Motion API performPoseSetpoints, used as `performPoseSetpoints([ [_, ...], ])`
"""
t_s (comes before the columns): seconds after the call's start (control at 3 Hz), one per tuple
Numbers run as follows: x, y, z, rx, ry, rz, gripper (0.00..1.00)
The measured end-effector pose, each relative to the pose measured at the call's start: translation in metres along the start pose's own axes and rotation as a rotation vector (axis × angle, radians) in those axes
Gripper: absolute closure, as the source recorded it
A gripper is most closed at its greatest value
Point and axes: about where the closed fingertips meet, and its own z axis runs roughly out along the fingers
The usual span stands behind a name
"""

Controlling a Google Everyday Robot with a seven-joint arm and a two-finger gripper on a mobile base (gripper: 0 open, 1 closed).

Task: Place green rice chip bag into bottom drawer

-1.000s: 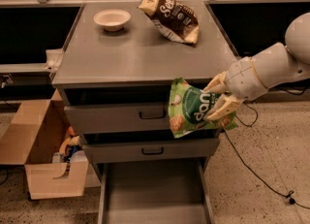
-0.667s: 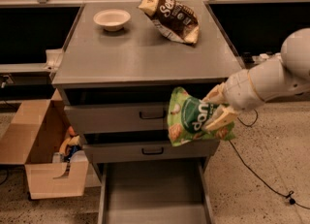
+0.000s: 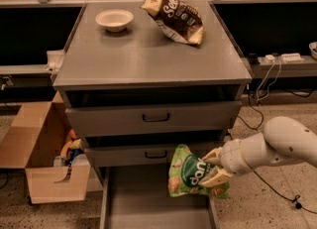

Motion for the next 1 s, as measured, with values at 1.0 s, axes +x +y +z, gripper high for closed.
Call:
performPoseSetpoints([
  [1.0,0.055,0.020,0.070,-0.039,0.017,0.143,1.00],
])
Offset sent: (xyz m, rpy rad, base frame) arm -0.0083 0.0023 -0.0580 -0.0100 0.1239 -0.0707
